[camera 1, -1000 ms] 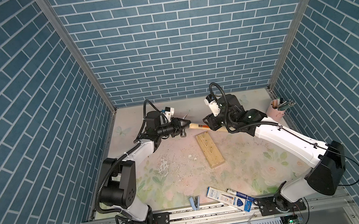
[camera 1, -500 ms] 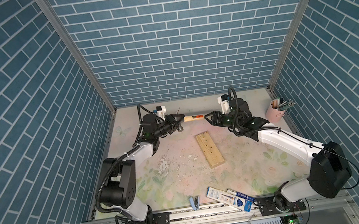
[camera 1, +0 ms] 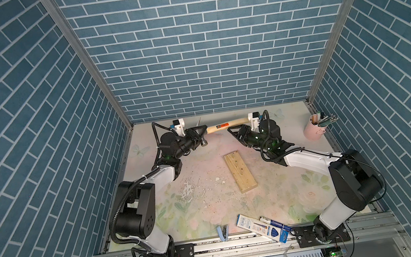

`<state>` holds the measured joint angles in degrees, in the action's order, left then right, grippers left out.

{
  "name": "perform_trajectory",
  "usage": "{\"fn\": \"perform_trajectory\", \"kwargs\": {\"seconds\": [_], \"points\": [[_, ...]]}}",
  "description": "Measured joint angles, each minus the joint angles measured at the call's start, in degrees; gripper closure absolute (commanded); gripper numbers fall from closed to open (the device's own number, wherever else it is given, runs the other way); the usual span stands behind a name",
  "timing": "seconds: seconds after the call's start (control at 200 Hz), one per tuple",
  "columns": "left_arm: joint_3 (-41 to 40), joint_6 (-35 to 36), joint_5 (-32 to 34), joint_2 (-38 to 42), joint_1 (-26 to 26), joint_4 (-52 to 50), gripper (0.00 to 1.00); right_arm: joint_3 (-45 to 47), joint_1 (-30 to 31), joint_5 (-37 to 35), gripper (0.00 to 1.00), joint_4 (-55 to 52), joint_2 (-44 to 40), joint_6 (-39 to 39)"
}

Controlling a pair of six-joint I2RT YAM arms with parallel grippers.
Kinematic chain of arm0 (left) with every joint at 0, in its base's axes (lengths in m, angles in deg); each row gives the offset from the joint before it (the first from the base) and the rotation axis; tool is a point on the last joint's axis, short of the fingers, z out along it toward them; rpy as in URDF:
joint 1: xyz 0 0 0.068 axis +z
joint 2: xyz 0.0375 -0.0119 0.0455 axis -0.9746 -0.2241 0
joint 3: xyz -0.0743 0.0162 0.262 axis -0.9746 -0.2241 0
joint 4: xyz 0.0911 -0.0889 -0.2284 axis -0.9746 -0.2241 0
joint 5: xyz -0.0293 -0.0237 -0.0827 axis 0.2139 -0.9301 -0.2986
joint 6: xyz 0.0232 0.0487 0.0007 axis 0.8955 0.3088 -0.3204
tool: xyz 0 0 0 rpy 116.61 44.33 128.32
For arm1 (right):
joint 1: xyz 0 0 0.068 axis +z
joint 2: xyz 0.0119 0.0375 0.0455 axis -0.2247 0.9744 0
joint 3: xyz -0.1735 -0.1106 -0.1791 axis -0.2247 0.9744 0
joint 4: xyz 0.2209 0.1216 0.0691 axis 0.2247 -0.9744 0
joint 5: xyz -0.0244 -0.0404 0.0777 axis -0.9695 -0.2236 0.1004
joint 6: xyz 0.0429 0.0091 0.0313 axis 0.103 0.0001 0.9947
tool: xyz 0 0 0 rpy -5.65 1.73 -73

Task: Use a claw hammer to pull out a nail
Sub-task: Pick up the hammer at the center of the board.

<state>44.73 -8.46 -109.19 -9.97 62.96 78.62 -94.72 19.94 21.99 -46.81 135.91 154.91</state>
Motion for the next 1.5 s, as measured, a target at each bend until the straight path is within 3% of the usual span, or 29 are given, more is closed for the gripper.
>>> {"fn": "perform_trajectory", "kwargs": {"seconds": [0.34,0.955,1.5], "points": [[-1.05,-1.7,1.77,0.0,0.04,4.2,1.0,0.31,0.02,-0.37,0.6,14.1,6.82,8.68],[-2.49,-3.5,2.69,-0.02,0.24,8.33,1.0,-1.55,0.72,-0.59,0.6,27.63,11.65,13.88],[-4.48,-5.38,2.78,-1.03,0.24,12.44,1.0,-5.92,0.81,-1.64,0.62,29.75,16.09,15.15]]}}
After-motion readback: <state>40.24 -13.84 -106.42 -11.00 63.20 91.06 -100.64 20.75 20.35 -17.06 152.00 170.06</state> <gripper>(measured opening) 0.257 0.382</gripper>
